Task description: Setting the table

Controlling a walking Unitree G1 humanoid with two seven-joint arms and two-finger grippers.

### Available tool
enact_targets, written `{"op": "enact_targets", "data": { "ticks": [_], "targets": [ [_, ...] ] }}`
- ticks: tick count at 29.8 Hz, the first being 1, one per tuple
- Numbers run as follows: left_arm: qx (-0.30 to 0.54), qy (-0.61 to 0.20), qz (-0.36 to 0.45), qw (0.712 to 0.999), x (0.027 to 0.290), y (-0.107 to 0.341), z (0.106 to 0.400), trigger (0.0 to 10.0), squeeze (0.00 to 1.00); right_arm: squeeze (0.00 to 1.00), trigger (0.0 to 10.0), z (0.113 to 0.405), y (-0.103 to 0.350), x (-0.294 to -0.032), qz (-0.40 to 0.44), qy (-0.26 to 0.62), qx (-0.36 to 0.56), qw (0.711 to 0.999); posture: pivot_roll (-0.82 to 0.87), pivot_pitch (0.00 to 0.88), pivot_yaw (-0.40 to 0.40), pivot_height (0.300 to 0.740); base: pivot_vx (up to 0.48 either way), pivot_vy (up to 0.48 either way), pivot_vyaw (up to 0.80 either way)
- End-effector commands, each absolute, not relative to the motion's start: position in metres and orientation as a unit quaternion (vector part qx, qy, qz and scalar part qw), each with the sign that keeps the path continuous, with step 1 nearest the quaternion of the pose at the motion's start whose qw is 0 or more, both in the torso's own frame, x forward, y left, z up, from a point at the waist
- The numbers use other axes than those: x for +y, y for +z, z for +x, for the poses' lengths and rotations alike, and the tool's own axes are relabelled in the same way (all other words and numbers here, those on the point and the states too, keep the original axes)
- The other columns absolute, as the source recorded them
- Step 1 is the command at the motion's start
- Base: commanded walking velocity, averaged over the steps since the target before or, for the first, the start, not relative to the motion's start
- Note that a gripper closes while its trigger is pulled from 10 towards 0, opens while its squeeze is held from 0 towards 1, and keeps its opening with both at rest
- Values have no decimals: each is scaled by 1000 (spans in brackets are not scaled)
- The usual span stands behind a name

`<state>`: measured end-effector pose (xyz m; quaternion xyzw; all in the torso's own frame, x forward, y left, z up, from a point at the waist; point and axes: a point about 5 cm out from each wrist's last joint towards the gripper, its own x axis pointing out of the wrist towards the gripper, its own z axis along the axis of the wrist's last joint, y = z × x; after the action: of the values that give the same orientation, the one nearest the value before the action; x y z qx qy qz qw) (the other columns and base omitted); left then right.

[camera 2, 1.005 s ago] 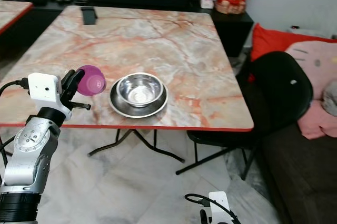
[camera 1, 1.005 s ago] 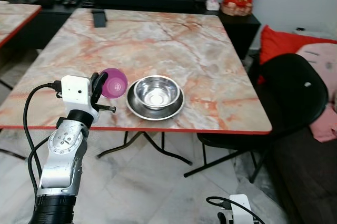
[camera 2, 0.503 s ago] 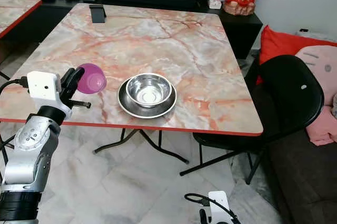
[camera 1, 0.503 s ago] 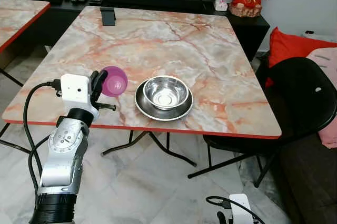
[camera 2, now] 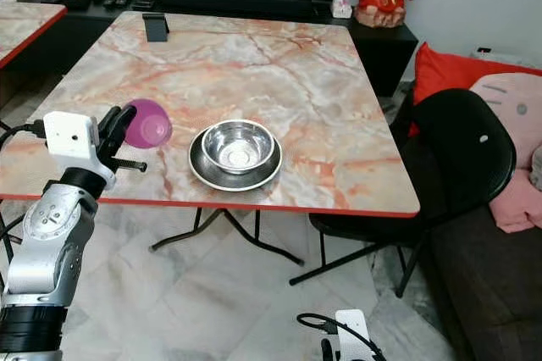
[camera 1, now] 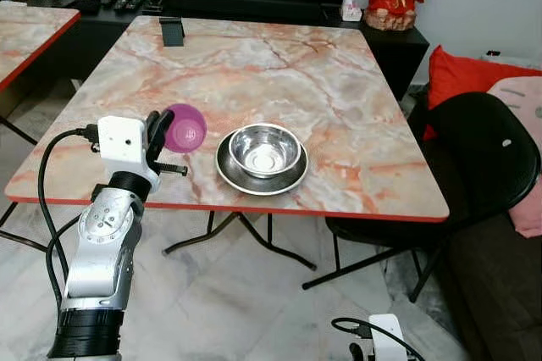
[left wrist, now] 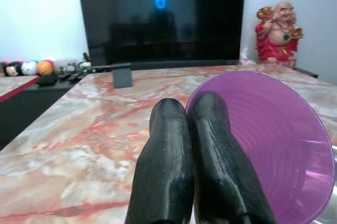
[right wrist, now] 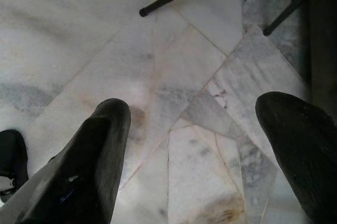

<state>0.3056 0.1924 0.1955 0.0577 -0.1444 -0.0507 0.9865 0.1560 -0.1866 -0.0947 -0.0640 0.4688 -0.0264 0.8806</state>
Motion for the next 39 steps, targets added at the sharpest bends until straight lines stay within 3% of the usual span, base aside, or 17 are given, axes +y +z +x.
{"op": "enact_targets", "data": {
  "ticks": [1,11,39],
  "targets": [
    [-151,-56,59,985,189,200,306,10000,0,0,10000,155,-95,-190,-65,-34,472,879,-5,0,-79,740,0,0,0],
    [-152,-57,56,985,187,201,308,10000,0,0,10000,154,-95,-189,-66,-32,473,878,-4,0,-77,740,24,0,0],
    [-154,-64,51,985,183,203,310,10000,0,0,10000,156,-95,-188,-68,-30,473,878,-5,0,-79,740,279,0,0]
  ]
}}
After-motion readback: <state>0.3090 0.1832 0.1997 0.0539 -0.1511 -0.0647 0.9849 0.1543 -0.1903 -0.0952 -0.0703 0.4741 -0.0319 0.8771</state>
